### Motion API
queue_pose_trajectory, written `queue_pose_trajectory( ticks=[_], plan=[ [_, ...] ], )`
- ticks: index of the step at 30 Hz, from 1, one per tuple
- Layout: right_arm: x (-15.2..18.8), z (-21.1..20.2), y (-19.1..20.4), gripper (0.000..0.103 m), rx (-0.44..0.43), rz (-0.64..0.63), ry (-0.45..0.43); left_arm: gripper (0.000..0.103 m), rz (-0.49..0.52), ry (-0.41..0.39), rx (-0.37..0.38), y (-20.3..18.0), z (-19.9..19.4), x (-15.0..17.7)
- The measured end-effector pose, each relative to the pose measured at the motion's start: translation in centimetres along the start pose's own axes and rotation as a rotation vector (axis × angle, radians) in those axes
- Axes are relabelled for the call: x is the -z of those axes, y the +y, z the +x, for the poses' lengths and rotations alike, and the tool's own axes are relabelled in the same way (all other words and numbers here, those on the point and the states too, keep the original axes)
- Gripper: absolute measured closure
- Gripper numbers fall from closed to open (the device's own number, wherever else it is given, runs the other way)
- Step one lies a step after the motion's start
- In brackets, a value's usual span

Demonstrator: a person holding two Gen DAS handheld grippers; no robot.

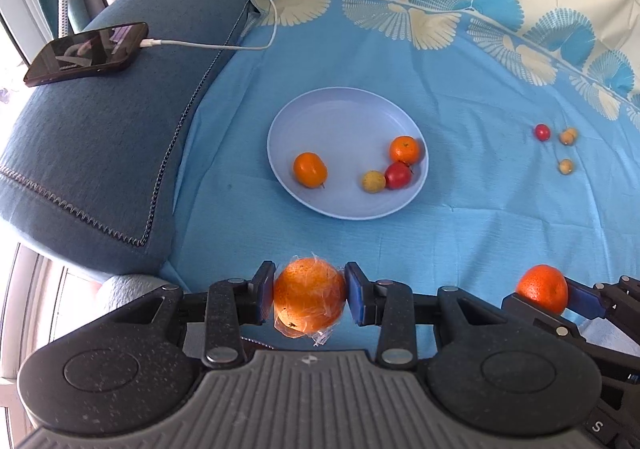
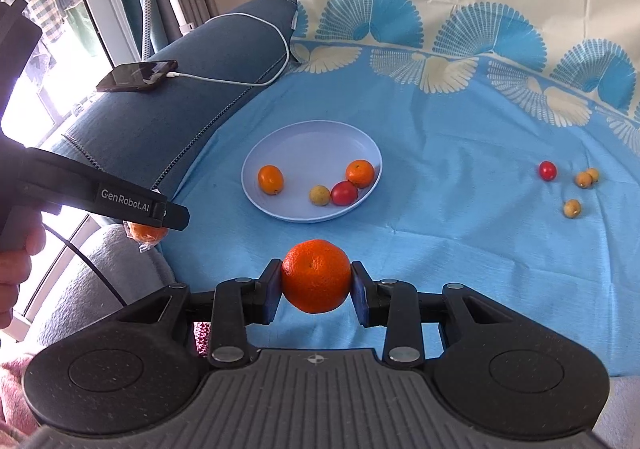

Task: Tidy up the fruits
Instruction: 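Carry both oranges to the blue plate and open both tools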

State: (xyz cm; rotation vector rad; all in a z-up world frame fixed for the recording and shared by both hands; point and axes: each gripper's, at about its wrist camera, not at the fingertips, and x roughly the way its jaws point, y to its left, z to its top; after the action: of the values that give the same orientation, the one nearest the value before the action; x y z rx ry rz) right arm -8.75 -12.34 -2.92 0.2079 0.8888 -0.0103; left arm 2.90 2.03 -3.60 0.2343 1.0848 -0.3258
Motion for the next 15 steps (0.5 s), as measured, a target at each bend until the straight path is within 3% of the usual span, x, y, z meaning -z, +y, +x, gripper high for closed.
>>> queue_pose_trajectory(
  ticks=[15],
  plan=[
    [-6.1, 9.4, -1.9, 0.066, 0.042, -0.047, -0.048, 0.062, -0.011, -0.040, -0.027, 0.9, 7.0, -8.3]
  ],
)
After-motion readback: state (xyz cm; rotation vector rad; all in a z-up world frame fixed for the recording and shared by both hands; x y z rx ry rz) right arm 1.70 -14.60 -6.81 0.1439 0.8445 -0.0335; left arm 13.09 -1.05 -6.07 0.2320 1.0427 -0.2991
